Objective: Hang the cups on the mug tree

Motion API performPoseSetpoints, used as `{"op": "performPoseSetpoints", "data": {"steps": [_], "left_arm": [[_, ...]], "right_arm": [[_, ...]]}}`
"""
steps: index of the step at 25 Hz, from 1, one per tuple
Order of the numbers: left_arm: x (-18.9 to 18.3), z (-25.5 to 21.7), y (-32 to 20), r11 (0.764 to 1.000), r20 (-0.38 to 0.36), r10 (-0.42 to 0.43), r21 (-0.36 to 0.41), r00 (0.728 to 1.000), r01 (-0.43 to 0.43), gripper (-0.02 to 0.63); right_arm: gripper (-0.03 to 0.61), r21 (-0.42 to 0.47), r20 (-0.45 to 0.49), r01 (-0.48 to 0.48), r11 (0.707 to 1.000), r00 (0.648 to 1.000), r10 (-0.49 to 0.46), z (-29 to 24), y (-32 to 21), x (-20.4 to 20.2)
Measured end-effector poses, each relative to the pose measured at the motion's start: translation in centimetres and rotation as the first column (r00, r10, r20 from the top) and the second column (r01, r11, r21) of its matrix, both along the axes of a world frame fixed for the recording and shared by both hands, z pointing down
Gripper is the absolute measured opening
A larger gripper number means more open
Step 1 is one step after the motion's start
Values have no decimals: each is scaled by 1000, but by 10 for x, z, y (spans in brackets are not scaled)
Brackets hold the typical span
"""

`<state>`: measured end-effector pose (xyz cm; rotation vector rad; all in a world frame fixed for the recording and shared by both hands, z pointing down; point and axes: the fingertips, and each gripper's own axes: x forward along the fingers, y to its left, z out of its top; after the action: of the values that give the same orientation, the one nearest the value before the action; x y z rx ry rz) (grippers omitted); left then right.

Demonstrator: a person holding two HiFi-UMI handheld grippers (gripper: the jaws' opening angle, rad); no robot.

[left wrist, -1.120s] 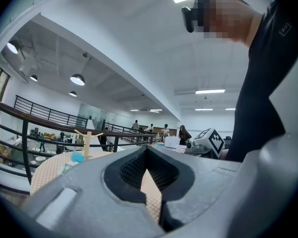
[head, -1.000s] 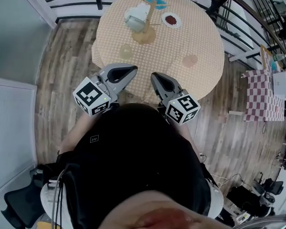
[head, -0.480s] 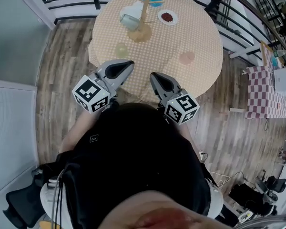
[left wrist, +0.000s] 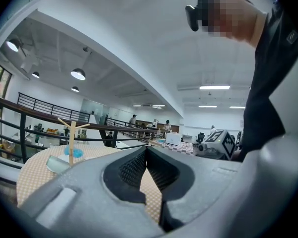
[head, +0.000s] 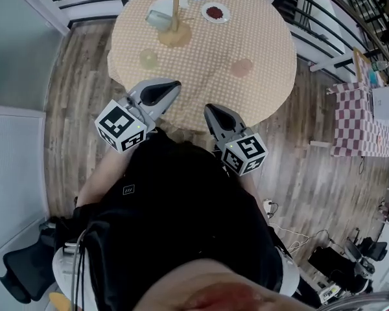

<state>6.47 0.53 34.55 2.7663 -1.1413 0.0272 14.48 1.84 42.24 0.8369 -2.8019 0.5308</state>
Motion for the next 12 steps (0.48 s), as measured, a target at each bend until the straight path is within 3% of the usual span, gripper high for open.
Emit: {"op": "performPoseSetpoints", "data": {"steps": [6,12], "left_arm": [[-8,13,-12,998,1,-35,-45,999,35,6],[-8,20,-53,999,12,14,-43,1000,-13,6]], "right_arm": [[18,-71,-10,-16,997,1000,16,28,-2,15],[18,-72,-35,-19,997,999,16,31,-44,2]]}}
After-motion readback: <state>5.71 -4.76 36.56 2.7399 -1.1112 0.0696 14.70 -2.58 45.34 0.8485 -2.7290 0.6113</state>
